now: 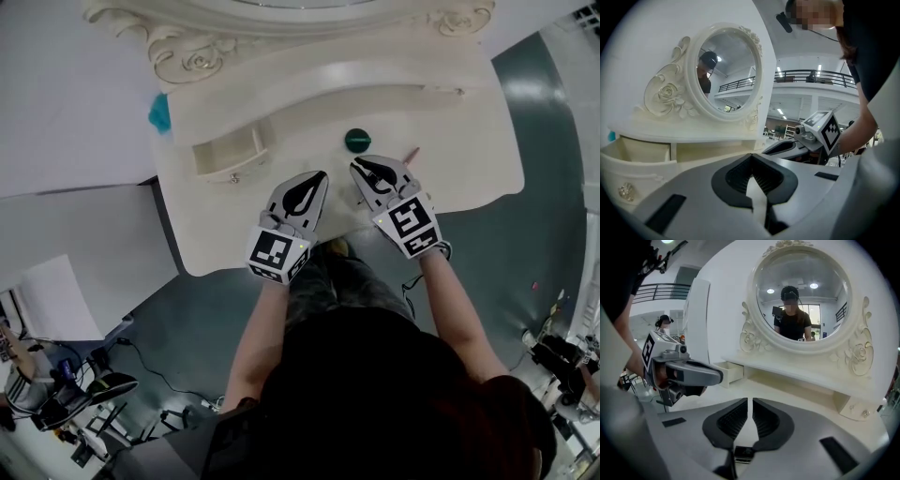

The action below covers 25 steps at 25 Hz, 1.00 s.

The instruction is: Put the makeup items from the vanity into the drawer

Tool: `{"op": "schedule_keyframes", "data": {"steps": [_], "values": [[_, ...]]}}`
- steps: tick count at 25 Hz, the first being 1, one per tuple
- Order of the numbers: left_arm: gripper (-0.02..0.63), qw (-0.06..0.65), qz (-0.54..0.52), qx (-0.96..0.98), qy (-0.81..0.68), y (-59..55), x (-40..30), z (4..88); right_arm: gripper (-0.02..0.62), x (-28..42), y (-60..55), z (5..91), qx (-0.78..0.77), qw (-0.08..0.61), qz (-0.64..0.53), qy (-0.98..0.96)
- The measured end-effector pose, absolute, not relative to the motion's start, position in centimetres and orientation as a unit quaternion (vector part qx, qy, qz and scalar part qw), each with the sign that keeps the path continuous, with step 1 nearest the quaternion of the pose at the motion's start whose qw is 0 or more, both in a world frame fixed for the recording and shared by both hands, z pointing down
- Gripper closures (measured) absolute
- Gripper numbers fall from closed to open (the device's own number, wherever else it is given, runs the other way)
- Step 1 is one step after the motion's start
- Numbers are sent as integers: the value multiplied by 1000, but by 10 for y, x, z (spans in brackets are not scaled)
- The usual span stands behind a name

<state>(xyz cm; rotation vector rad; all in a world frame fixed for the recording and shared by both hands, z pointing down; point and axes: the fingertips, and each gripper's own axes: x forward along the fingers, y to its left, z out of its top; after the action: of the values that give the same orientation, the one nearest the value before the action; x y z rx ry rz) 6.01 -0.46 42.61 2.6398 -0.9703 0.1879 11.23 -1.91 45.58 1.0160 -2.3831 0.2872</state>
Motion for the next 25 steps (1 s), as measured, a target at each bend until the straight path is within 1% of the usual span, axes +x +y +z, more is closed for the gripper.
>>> {"op": "schedule_keyframes", "data": {"steps": [5,6,7,8,9,13,17,22,25], "values": [[594,167,77,924,-336,-17,53,435,569,124,-42,482,385,329,113,-855],[594,168,78,923,-336,-19,51,436,564,126,-45,487,385,340,116,-850],[594,170,79,923,-336,-21,50,438,548,128,-49,492,384,350,120,-846],[594,171,80,923,-336,-23,48,439,519,130,-52,497,382,359,124,-843],[594,172,81,922,-336,-24,46,440,509,131,-55,502,380,367,129,-839],[594,177,82,921,-338,-28,39,442,508,140,-64,518,379,398,137,-824],[594,180,84,920,-338,-27,32,444,508,145,-70,527,376,414,151,-815],[594,183,84,920,-335,-24,27,446,508,145,-72,532,372,414,182,-811],[594,183,84,922,-332,-22,24,445,538,143,-71,532,366,418,183,-811]]}}
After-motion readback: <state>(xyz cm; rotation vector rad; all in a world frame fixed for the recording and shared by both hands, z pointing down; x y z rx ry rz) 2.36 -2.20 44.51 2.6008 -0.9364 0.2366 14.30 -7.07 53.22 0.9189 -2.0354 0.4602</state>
